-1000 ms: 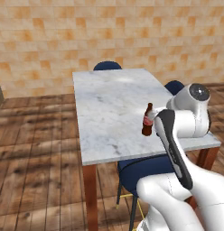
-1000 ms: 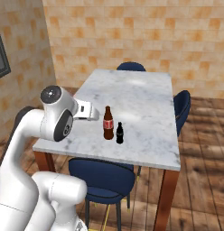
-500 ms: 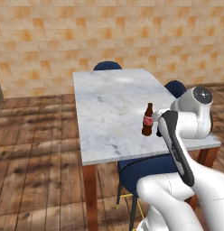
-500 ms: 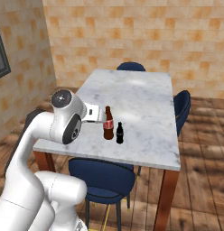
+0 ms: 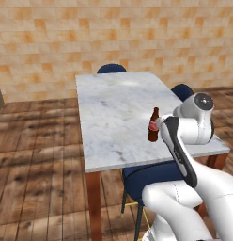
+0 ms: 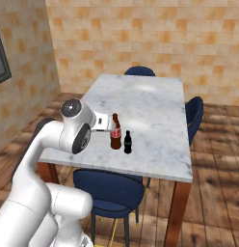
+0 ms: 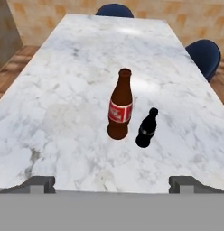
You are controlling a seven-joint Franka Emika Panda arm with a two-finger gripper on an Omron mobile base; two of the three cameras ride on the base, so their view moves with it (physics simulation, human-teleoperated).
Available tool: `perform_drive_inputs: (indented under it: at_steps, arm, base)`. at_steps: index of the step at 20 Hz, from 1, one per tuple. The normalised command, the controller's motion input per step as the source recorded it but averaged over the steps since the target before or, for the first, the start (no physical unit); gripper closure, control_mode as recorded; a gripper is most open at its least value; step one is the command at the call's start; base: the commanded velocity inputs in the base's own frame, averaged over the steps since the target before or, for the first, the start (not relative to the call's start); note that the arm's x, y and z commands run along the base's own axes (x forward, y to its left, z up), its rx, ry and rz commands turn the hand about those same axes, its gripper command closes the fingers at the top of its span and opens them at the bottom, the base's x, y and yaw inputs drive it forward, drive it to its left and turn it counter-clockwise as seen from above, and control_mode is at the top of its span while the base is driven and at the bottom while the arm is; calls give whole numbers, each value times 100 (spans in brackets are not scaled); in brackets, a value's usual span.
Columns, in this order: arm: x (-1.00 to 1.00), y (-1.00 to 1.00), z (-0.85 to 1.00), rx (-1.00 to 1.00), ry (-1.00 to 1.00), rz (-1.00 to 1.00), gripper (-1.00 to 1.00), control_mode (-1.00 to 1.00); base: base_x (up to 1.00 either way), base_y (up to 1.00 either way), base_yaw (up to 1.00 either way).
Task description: Place the large bottle from the dining counter next to the other large bottle outside the sink, and place the small bottle from the dining counter next to the other small bottle inside the sink.
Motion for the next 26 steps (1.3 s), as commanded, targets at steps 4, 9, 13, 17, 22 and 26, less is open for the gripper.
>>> perform_drive_inputs:
  at_steps: [4,9,13,17,22,26]
  arm:
    - [23,-2,-6,0,0,0,-100,-100]
    - [20,-5,0,0,0,0,-100,-100]
    - [27,-4,-3,0,0,0,-100,-100]
    - [24,0,-10,0,0,0,-100,-100]
    - [26,-1,-17,0,0,0,-100,-100]
    - [29,-4,-16,0,0,0,-100,-100]
  base:
    - [0,0,0]
    - [0,0,0]
    - [0,0,0]
    - [0,0,0]
    - [0,0,0]
    - [0,0,0]
